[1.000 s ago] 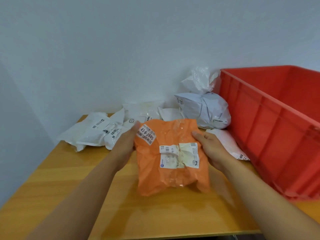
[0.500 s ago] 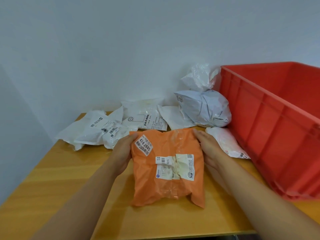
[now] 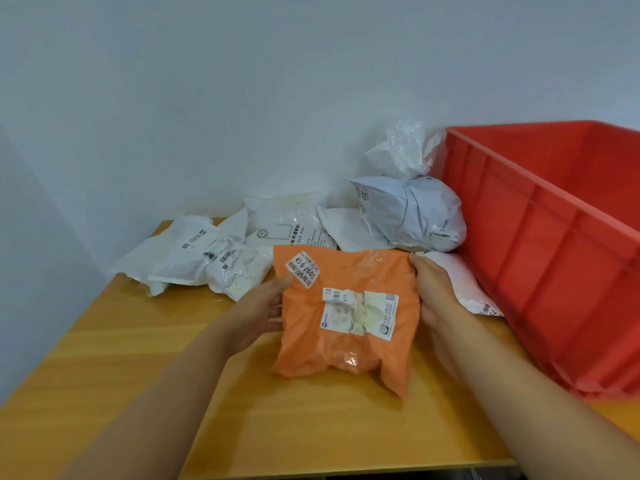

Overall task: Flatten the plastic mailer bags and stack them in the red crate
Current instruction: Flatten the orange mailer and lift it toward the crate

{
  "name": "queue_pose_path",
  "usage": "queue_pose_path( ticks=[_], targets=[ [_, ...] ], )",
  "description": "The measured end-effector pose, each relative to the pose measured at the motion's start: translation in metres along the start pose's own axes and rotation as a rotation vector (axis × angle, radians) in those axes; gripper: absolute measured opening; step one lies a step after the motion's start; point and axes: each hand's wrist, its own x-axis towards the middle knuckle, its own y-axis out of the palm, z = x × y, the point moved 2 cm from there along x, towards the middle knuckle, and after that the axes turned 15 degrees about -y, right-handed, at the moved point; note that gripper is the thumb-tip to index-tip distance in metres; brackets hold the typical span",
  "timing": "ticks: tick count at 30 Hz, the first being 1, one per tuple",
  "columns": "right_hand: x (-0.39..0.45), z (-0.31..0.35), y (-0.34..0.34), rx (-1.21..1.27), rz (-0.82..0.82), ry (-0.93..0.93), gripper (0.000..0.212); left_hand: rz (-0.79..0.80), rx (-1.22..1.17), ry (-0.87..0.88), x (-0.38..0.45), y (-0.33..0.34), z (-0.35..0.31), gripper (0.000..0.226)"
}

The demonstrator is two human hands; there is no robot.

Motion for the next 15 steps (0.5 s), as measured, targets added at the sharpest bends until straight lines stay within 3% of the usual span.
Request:
queue_pose_path(
  ticks=[3, 5, 8, 12, 15],
  targets=[
    [0.0, 0.0, -0.007, 0.076, -0.083, 0.043, 0.018, 0.145, 0.076, -0.077, -0.004, -0.001, 0.014, 0.076],
    [0.0, 0.0, -0.008, 0.136, -0.126, 0.07, 0.013, 0.144, 0.106, -0.078, -0.007, -0.001, 0.02, 0.08],
    [-0.001, 0.003, -0.006, 0.096, -0.111, 0.06, 0.005, 0.032, 0.015, 0.024, -0.011, -0.002, 0.015, 0.071],
    [-0.009, 0.006, 0.003, -0.01, 0.017, 0.026, 0.019, -0.051, -0.224, 0.187, -0.017, -0.008, -0.004, 0.058],
    [-0.017, 0.004, 0.002, -0.349, 0.177, -0.181, 0.04, -0.12, -0.355, 0.208, -0.02, -0.011, -0.014, 0.039]
  ],
)
